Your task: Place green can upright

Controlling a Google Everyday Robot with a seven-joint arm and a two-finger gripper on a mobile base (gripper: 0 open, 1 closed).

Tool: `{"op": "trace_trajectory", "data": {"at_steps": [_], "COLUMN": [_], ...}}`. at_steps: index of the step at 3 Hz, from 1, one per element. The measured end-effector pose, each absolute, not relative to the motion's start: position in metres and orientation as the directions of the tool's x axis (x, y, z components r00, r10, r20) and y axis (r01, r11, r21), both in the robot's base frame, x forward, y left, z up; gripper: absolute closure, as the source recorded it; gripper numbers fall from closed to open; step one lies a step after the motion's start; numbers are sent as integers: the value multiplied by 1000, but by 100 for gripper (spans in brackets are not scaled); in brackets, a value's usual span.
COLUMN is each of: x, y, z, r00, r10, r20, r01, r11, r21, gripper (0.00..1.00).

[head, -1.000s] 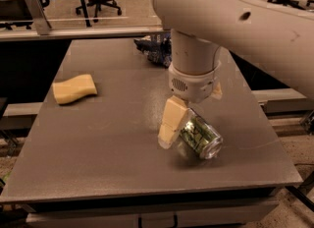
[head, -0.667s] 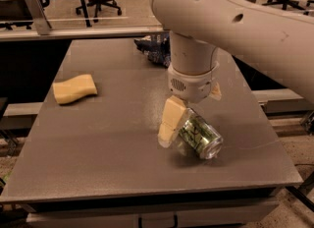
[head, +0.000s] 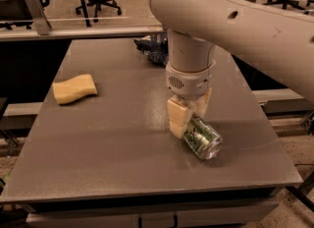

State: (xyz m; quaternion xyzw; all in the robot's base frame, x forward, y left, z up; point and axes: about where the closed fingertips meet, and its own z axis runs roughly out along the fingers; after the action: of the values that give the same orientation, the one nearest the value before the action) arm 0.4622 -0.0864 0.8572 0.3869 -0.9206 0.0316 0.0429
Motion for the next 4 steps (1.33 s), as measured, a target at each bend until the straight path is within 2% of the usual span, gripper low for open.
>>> {"op": "trace_trajectory", "data": {"at_steps": [1,2,3,4], "x": [463,465,468,465], "y": [-83,-73,-62,-58], "z": [859,882,922,945], "r00": [-659,-586,-423,-299], "r10": [-745,-810,-889,-904], "r20": [97,9,-177,-307], "r01": [-749,-810,-905,-952], "r11": [662,586,424,303], "r21": [-7,8,32,35], "gripper": [71,95,100,100]}}
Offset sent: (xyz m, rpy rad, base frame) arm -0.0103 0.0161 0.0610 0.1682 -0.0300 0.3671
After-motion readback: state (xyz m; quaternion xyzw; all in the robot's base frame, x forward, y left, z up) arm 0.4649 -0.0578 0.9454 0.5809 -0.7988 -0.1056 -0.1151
